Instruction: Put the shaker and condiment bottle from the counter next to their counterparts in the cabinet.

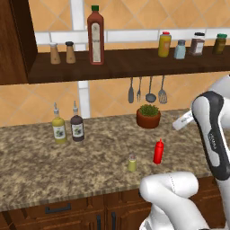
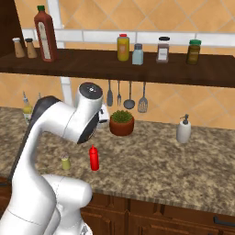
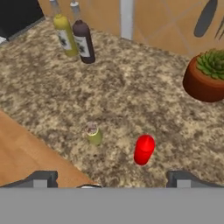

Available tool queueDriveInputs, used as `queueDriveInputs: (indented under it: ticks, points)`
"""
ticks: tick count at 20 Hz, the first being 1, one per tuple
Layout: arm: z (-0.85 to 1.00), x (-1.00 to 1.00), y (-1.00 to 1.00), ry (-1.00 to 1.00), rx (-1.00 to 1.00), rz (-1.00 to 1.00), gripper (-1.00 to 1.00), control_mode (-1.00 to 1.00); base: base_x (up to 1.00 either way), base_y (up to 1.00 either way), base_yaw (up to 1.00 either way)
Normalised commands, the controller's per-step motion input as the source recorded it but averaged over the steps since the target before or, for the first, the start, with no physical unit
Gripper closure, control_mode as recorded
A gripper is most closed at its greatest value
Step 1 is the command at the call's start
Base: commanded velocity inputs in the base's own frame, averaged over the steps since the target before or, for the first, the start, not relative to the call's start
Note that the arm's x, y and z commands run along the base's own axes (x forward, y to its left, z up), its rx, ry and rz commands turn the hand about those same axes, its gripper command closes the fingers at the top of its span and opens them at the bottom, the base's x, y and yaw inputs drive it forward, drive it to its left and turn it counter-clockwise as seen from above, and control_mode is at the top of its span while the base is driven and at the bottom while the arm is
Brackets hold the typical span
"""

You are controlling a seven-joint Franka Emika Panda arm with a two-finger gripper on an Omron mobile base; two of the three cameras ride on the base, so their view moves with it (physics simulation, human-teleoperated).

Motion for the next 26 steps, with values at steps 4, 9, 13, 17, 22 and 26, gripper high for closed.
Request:
queueDriveInputs:
  ticks: [4, 9, 13, 17, 22, 26]
  points:
    - [-0.22, -0.33, -0.44, -0.08, 0.12, 0.25, -1.0, -1.0, 0.0, 0.0, 0.0]
    - [-0.23, -0.26, -0.5, -0.1, 0.22, 0.27, -1.0, -1.0, 0.0, 0.0, 0.0]
    - [-0.31, -0.05, -0.38, -0.07, 0.16, 0.3, -1.0, -1.0, 0.0, 0.0, 0.0]
    - [-0.37, -0.02, -0.2, 0.0, 0.03, 0.28, -1.0, -1.0, 0.0, 0.0, 0.0]
    - [-0.28, 0.0, 0.0, 0.0, 0.01, 0.23, -1.0, -1.0, 0.0, 0.0, 0.0]
    - [-0.05, 0.0, 0.05, 0.0, 0.02, 0.09, -1.0, -1.0, 0.0, 0.0, 0.0]
